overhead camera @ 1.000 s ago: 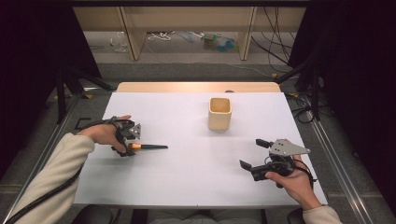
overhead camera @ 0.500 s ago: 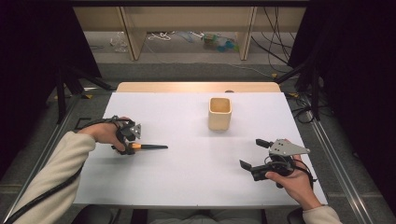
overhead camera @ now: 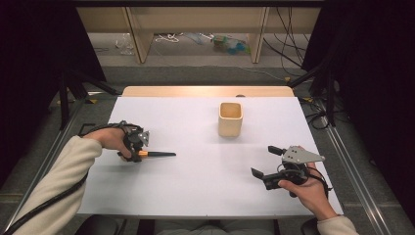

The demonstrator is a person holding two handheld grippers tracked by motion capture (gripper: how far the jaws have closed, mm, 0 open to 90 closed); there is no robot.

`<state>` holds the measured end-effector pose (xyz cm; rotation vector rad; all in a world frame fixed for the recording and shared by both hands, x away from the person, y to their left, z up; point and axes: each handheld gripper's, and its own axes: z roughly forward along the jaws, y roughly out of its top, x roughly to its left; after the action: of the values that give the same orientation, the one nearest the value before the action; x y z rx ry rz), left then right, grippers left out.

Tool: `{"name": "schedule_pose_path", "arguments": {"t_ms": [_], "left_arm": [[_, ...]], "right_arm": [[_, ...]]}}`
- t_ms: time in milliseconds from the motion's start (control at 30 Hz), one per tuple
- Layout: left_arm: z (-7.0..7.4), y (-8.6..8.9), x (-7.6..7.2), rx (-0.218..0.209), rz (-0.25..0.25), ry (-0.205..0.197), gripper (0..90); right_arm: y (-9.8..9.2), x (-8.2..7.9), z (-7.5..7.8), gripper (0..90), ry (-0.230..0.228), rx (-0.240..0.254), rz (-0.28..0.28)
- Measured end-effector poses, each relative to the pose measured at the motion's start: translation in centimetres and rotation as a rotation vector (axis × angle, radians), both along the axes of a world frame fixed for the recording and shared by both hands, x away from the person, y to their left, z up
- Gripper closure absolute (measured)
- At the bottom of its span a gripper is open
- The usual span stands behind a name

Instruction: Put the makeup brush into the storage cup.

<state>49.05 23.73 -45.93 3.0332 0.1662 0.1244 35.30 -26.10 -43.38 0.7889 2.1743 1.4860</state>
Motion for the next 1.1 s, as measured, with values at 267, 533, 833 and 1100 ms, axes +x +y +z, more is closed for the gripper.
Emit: {"name": "schedule_pose_path", "arguments": {"t_ms": [267, 533, 833, 1100], "left_arm": [[0.05, -0.24, 0.02, 0.02, -0.021, 0.003, 59.8], [0.05, -0.16, -0.01, 0.014, -0.028, 0.007, 61.6], [0.04, 0.04, -0.05, -0.002, -0.039, -0.002, 61.9], [0.12, -0.16, -0.08, 0.0, -0.041, 0.002, 61.9]], "right_arm": [[0.01, 0.0, -0.03, 2.3, 0.001, 0.001, -0.004], [0.01, 0.0, -0.04, 2.3, 0.004, -0.001, -0.004], [-0.04, 0.01, -0.03, 2.3, 0.013, -0.012, -0.003], [-0.05, 0.0, -0.04, 2.3, 0.015, -0.013, -0.005]]}}
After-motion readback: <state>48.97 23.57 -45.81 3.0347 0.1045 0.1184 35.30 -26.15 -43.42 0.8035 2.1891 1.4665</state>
